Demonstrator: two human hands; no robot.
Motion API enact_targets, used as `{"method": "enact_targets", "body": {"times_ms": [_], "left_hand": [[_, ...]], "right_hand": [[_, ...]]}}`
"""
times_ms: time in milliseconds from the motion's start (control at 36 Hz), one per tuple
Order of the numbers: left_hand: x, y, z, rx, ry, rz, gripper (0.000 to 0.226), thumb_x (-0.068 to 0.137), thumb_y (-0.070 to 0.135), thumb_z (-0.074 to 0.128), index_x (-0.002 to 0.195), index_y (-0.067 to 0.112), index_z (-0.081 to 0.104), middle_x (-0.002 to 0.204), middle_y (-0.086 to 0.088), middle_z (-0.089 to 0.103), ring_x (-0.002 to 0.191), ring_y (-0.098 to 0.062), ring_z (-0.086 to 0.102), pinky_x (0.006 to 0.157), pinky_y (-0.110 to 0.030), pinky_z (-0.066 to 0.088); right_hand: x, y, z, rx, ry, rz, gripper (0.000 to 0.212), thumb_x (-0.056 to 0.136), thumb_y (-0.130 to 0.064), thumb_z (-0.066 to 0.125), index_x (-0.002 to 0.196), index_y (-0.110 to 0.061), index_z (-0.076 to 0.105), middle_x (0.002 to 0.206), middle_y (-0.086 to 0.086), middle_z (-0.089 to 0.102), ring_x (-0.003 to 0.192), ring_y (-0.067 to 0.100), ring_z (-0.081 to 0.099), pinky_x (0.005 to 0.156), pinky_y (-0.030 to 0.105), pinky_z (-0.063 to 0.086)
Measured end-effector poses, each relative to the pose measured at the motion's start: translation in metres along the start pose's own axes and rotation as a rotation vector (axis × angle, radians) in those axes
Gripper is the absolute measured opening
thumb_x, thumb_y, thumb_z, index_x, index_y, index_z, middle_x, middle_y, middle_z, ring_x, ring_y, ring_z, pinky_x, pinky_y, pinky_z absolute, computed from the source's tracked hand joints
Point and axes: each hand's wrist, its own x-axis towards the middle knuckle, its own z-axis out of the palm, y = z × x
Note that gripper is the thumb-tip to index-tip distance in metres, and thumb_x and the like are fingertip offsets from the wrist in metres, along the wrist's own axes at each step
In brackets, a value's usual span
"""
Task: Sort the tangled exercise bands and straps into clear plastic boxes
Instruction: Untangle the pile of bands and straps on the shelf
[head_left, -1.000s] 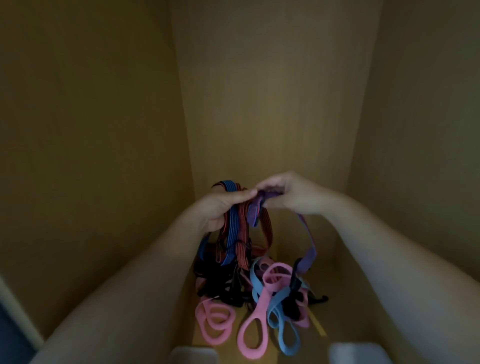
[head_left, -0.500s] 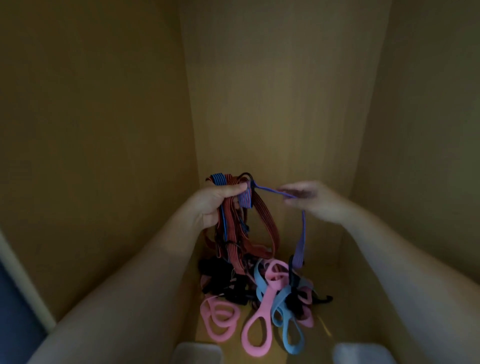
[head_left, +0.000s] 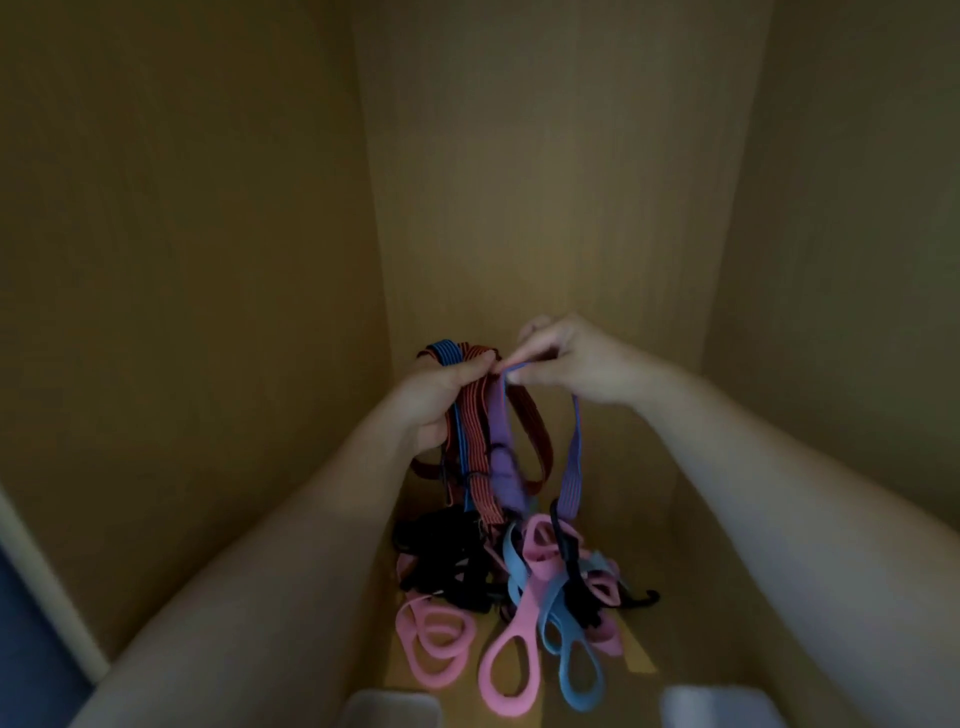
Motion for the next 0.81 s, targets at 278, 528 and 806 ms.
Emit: {"method": "enact_targets", "body": {"times_ms": [278,528,806], "left_hand": [[-0.004,-0.002,0.001,0.12,-0.066,0.039,0.019,0.088,0.019,0.067,0.09,0.0,0.068,0.072,-0.011,0.068,0.061,-0.02,0.065,0.059,-0.028,0.055],[-0.007,0.0,-0.003,0.277,-0.151,-0.088,0.102,0.041,0.027,0.098,0.125,-0.006,0.05,0.115,-0.022,0.064,0.104,-0.033,0.065,0.088,-0.046,0.055],[-0.017,0.015,0.0,0.417,-0.071,-0.131,0.017,0.067,-0.001,0.066,0.078,0.004,0.054,0.068,-0.01,0.053,0.062,-0.023,0.055,0.061,-0.03,0.045]], "right_hand": [[0.003,0.008,0.015,0.017,0.145,0.038,0.036,0.065,-0.007,0.086,0.066,-0.023,0.054,0.068,-0.007,0.048,0.056,0.002,0.044,0.056,0.018,0.038],[0.0,0.018,0.015,0.068,0.106,0.117,0.044,0.07,-0.001,0.079,0.08,-0.023,0.043,0.061,0.001,0.046,0.056,0.014,0.041,0.05,0.029,0.033],[-0.018,0.072,-0.014,-0.439,0.079,0.279,0.023,0.077,0.012,0.054,0.09,-0.001,0.068,0.076,0.008,0.058,0.076,0.021,0.054,0.069,0.033,0.042]]}}
